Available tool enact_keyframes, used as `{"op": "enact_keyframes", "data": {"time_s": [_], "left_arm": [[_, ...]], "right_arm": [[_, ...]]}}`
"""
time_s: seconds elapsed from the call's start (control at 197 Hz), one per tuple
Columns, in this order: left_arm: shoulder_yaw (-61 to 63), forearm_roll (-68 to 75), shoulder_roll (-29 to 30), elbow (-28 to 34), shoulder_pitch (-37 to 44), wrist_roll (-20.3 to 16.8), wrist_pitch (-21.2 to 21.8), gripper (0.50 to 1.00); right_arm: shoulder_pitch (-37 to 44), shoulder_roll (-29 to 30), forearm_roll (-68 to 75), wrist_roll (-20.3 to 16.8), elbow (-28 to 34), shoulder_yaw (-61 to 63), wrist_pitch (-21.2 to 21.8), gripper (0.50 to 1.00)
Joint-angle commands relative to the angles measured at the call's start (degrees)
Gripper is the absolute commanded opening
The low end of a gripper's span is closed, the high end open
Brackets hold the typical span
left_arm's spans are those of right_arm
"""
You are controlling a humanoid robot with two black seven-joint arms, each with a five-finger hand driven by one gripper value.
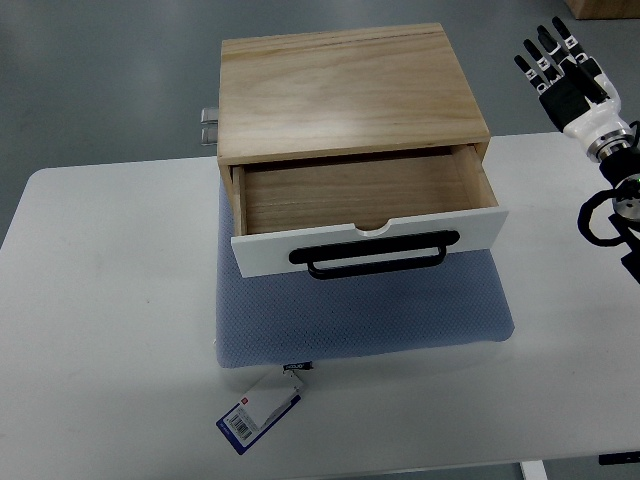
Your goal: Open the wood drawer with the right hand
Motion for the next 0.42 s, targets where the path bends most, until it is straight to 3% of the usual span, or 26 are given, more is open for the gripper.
{"op": "enact_keyframes", "data": {"time_s": [0.0,0.417], "left_arm": [[0.0,0.0,0.0,0.0,0.0,0.0,0.0,1.000],[-0.1,0.0,0.0,0.0,0.0,0.0,0.0,1.000]], "right_arm": [[-1.4,2.3,1.4,0.0,-0.4,3.8,0.0,0.944],[-2.8,2.8,1.4,0.0,-0.5,4.8,0.1,0.944]]}}
